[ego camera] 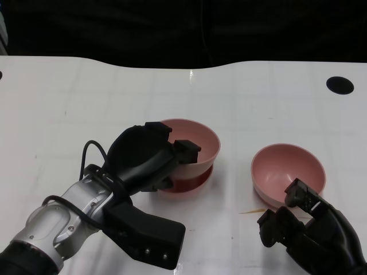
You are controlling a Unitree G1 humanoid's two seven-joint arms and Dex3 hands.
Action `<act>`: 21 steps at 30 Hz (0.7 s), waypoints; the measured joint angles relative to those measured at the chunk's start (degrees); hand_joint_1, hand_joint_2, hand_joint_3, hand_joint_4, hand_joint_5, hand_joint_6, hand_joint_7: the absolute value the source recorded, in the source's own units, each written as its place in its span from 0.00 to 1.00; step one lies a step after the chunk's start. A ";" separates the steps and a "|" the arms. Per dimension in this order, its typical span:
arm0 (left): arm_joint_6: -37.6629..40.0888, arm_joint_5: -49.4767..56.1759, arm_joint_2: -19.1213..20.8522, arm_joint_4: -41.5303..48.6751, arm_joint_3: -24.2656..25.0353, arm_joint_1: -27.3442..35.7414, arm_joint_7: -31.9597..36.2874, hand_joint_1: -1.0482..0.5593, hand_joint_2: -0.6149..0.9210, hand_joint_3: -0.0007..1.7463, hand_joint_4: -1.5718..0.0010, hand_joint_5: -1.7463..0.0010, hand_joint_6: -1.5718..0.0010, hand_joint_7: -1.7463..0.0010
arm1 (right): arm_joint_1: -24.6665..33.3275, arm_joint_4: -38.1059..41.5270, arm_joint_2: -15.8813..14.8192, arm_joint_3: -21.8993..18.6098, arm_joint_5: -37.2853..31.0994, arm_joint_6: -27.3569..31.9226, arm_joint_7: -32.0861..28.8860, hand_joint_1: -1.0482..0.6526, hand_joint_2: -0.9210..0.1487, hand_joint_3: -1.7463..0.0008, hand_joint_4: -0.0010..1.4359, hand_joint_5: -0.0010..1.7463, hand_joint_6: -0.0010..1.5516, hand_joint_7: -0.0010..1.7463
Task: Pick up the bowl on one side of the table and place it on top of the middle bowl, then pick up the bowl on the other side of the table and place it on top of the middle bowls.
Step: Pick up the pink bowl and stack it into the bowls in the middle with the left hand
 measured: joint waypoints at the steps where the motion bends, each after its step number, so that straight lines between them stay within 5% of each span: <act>1: -0.11 -0.01 -0.01 0.02 0.00 0.00 0.00 0.59 0.93 0.01 0.61 0.00 0.60 0.13 | 0.00 0.00 0.00 0.00 0.00 -0.09 0.15 0.62 0.25 0.26 0.61 1.00 0.43 0.98; 15: -0.68 -0.01 -0.56 1.38 0.00 0.01 0.00 0.57 0.95 0.00 0.62 0.00 0.61 0.14 | 0.05 0.00 0.06 0.06 -0.03 -0.73 0.33 0.62 0.24 0.27 0.61 1.00 0.42 0.99; 21: -0.68 -0.08 -0.57 2.47 0.01 0.00 0.01 0.56 0.92 0.00 0.55 0.12 0.49 0.36 | 0.14 0.00 0.06 0.05 -0.01 -0.73 0.32 0.62 0.24 0.27 0.61 1.00 0.43 0.98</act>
